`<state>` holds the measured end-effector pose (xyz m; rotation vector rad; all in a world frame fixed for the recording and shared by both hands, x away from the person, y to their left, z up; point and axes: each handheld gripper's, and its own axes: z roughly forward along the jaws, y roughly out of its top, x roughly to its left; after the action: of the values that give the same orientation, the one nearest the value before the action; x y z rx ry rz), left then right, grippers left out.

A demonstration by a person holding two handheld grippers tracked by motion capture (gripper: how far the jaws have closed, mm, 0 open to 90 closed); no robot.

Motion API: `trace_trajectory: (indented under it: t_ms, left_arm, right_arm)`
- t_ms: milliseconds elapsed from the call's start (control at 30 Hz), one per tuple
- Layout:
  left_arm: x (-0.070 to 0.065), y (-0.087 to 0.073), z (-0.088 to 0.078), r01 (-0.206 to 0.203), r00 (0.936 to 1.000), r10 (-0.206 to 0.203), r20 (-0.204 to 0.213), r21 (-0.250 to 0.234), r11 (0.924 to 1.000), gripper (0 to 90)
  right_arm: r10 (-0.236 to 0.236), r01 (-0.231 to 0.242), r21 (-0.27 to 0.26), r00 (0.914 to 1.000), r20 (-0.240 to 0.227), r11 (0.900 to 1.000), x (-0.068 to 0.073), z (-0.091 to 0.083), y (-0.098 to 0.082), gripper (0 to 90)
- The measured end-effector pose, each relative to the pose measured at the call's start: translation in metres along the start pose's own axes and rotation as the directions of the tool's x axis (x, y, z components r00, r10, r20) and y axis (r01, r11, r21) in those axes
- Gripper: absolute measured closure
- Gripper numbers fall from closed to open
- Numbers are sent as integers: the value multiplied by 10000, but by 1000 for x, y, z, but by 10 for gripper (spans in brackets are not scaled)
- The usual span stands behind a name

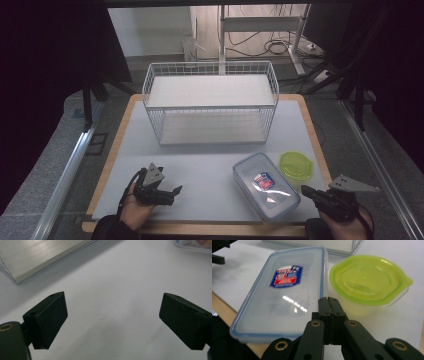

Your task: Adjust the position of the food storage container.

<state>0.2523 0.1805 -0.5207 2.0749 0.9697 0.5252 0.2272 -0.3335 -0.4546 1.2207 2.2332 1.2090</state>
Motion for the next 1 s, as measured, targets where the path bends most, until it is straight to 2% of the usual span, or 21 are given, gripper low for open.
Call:
trace_trajectory:
  t_ms: [167, 367, 433, 600, 667, 867, 1000]
  left_arm:
    - [0, 0, 0, -65, 9999, 65, -87, 5, 10000, 81]
    - [-3, 1, 1, -220, 9996, 221, -179, 76, 9997, 81]
    - [-3, 1, 2, -273, 9995, 276, -184, 121, 9996, 80]
    - [-5, 1, 4, -292, 9996, 292, -56, 141, 9995, 80]
    - [-5, 2, 4, -342, 9994, 342, -25, 188, 9992, 80]
    - [-7, 6, 10, -46, 9995, 38, 311, 246, 9997, 81]
    - [-7, 17, 19, -116, 9969, 92, 777, 300, 9995, 81]
  right_arm:
    - [-98, 103, 371, 9998, -152, 9993, 7, -3, -14, 900]
    - [-241, 263, 827, 9993, -282, 9962, 18, -4, -22, 900]
    - [-321, 334, 815, 9993, -180, 9961, 19, -3, -22, 900]
    - [-62, 71, 603, 9999, -140, 9982, 18, 0, -23, 900]
    - [-108, 110, 525, 9999, -46, 9986, 19, 3, -22, 900]
    - [-145, 139, 424, 9998, 137, 9990, 20, 15, -14, 900]
    - [-43, 38, 398, 9999, 123, 9992, 17, 24, -7, 900]
